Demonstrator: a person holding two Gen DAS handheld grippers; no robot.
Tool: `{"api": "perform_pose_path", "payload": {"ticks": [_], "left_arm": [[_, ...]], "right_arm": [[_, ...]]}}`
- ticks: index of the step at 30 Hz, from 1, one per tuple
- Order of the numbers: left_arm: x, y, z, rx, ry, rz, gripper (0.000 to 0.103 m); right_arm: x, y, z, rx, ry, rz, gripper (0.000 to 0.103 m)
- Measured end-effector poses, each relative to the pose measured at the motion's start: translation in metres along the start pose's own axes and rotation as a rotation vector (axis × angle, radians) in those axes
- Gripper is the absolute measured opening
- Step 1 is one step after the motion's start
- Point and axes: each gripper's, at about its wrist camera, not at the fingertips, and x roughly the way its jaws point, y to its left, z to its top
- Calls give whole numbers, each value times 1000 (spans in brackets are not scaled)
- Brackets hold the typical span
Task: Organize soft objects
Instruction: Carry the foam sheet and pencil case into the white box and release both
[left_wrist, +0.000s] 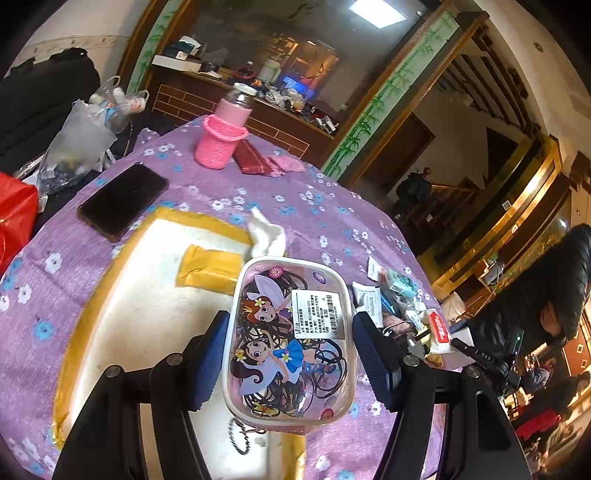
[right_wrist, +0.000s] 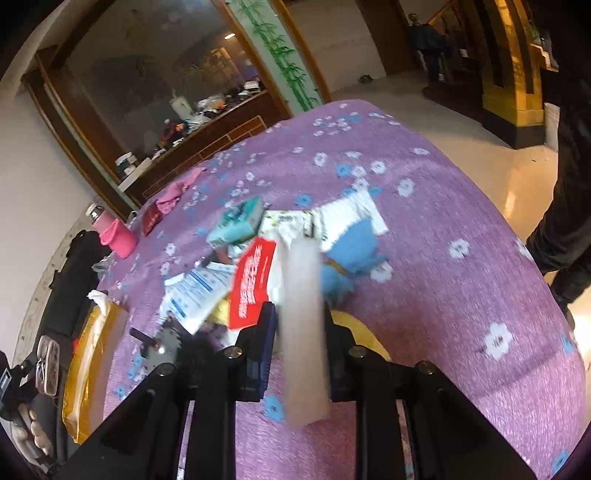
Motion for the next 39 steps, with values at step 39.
{"api": "perform_pose_path", "payload": {"ticks": [39], "left_arm": [[41,103,52,-149,17,202,83]], "right_arm": [[159,385,-109,-390,565,534,20]]}}
